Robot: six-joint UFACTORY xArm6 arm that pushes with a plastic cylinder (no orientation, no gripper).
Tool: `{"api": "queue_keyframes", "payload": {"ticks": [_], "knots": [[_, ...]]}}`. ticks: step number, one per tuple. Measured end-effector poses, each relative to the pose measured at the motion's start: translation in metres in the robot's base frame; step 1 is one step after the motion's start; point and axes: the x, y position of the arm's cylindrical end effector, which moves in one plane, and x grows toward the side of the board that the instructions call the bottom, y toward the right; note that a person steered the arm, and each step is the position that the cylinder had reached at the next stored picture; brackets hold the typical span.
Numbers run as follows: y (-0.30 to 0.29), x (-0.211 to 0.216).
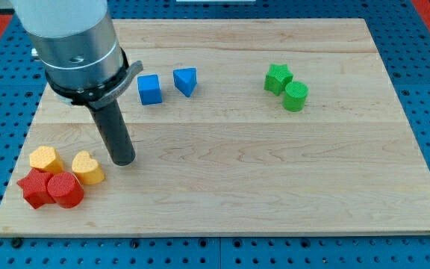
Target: Push the blue cube towards top center
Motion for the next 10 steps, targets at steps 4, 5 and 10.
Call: {"api": "queue_keyframes", "payload": {"ticks": [4, 5, 10], "knots": [[-0.023, 0.008], [-0.007, -0.001], [-0.007, -0.092]]}}
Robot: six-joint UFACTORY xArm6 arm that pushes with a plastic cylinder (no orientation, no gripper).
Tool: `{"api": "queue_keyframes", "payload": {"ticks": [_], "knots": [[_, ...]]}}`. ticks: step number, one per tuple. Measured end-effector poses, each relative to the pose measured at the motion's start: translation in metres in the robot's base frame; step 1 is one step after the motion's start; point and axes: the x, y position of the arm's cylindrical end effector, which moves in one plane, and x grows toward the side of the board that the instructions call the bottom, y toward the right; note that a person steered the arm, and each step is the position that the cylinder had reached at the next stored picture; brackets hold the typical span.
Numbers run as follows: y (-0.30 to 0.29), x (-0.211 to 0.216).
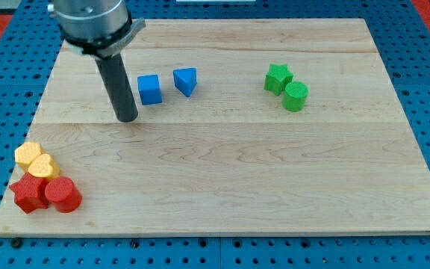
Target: Push the blue cube towards top center
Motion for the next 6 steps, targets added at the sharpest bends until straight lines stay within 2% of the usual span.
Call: {"api": "queue_keyframes", "payload": {"ticks": [2, 3, 4, 5, 6], "knots": [[0.005, -0.058], [-0.006, -0.072], [-0.005, -0.037], [0.021, 0.001], [0.037, 0.003]]}}
